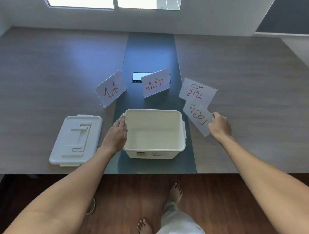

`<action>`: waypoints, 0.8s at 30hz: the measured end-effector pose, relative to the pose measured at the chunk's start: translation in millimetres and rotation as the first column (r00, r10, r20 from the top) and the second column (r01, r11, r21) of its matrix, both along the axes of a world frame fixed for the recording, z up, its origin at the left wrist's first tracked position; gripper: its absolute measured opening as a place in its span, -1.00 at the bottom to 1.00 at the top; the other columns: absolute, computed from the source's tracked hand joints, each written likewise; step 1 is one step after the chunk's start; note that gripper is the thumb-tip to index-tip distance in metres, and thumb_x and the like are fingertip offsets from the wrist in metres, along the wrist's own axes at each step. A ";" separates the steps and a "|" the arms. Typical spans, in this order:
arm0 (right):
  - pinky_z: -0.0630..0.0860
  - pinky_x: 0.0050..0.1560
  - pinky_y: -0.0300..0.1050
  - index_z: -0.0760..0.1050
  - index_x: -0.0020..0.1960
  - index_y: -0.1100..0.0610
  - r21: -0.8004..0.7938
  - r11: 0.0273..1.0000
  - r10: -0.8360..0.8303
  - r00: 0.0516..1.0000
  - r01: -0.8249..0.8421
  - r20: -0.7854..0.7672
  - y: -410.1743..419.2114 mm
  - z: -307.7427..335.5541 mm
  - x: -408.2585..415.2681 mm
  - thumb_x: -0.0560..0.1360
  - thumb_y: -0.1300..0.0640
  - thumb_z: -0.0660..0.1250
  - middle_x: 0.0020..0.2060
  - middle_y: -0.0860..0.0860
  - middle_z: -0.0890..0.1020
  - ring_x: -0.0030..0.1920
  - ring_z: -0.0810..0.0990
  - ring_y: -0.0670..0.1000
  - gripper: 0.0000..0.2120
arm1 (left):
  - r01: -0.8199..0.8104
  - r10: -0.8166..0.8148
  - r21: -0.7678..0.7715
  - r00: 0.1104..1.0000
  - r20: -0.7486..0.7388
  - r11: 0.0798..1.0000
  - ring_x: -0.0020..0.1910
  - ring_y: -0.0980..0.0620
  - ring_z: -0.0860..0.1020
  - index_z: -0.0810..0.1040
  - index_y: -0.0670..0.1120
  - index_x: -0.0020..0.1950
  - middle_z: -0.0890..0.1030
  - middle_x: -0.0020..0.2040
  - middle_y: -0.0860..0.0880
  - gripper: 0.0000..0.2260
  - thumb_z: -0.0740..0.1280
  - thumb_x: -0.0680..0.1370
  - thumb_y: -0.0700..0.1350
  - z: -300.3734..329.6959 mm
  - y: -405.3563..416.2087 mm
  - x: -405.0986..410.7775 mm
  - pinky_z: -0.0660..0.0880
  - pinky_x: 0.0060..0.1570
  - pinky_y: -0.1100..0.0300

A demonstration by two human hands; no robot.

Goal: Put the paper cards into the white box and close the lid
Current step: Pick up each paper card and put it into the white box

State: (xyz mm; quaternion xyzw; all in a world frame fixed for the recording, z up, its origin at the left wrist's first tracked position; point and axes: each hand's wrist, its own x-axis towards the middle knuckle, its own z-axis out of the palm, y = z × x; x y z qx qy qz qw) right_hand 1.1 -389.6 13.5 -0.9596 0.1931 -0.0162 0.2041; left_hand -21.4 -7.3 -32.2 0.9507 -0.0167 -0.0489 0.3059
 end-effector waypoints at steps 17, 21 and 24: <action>0.49 0.02 -0.38 0.61 0.24 0.07 0.381 0.852 0.239 0.915 -0.359 0.326 62.9 74.6 -19.1 0.63 0.13 0.24 0.07 -0.05 0.69 0.06 0.61 -0.09 -0.75 | -0.018 0.017 0.024 0.999 0.040 1.000 0.59 -0.06 0.13 0.06 -0.18 0.61 0.14 0.62 -0.12 -0.54 -0.05 0.69 -0.16 4.3 -7.7 -1.4 0.10 0.56 -0.01; 0.52 0.05 -0.30 0.60 0.26 0.09 0.358 0.828 0.368 0.900 -0.431 0.232 68.9 60.1 -31.3 0.62 0.16 0.26 0.10 -0.03 0.70 0.06 0.61 -0.07 -0.74 | -0.006 0.004 0.045 0.999 0.039 0.999 0.58 -0.08 0.15 0.06 -0.19 0.61 0.15 0.61 -0.13 -0.54 -0.04 0.69 -0.16 5.3 -6.9 -0.5 0.13 0.54 -0.03; 0.48 0.07 -0.26 0.57 0.32 0.13 0.316 0.819 0.465 0.877 -0.479 0.126 72.0 47.3 -34.8 0.61 0.22 0.26 0.18 0.04 0.68 0.11 0.63 0.02 -0.70 | -0.005 0.003 0.060 1.000 0.029 0.998 0.57 -0.11 0.18 0.06 -0.18 0.61 0.15 0.61 -0.13 -0.54 -0.03 0.70 -0.15 6.7 -7.2 -1.9 0.17 0.53 -0.06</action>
